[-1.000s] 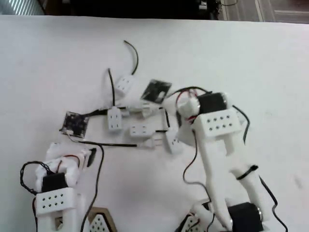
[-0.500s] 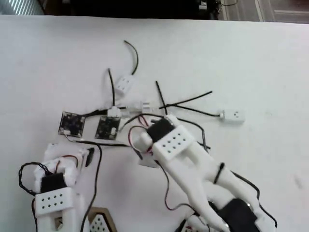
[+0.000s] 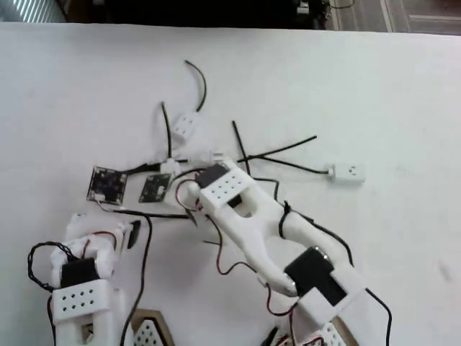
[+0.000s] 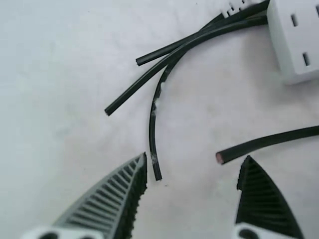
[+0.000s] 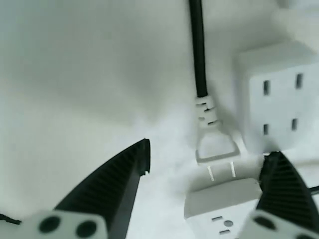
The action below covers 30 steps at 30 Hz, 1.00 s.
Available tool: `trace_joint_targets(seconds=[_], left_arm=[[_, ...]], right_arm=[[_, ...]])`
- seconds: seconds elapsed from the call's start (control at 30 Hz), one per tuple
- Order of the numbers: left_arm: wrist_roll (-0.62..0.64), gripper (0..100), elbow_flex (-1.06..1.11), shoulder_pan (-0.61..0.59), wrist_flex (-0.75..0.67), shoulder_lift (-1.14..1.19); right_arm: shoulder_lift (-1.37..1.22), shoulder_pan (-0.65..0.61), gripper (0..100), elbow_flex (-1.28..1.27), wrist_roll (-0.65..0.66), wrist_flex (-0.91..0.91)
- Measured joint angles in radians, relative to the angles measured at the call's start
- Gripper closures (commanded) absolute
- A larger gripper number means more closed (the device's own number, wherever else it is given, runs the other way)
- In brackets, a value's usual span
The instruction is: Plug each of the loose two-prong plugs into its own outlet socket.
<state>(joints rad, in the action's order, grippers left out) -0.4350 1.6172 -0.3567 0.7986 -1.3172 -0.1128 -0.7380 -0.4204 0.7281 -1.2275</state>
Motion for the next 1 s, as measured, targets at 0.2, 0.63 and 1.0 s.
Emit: trace_joint_targets(seconds=[0.2, 0.63, 1.0], left_arm=[[0.0, 71, 0.0, 0.0, 0.0, 0.0], [0.0, 71, 0.0, 0.0, 0.0, 0.0], [0.0, 71, 0.0, 0.0, 0.0, 0.0]], right_arm=[[-0.08, 0.002, 67.4, 0.046, 0.0, 0.011], [-0.107, 0.06, 98.0, 0.072, 0.003, 0.021], [0.104, 0.132, 88.6, 0.057, 0.003, -0.138]])
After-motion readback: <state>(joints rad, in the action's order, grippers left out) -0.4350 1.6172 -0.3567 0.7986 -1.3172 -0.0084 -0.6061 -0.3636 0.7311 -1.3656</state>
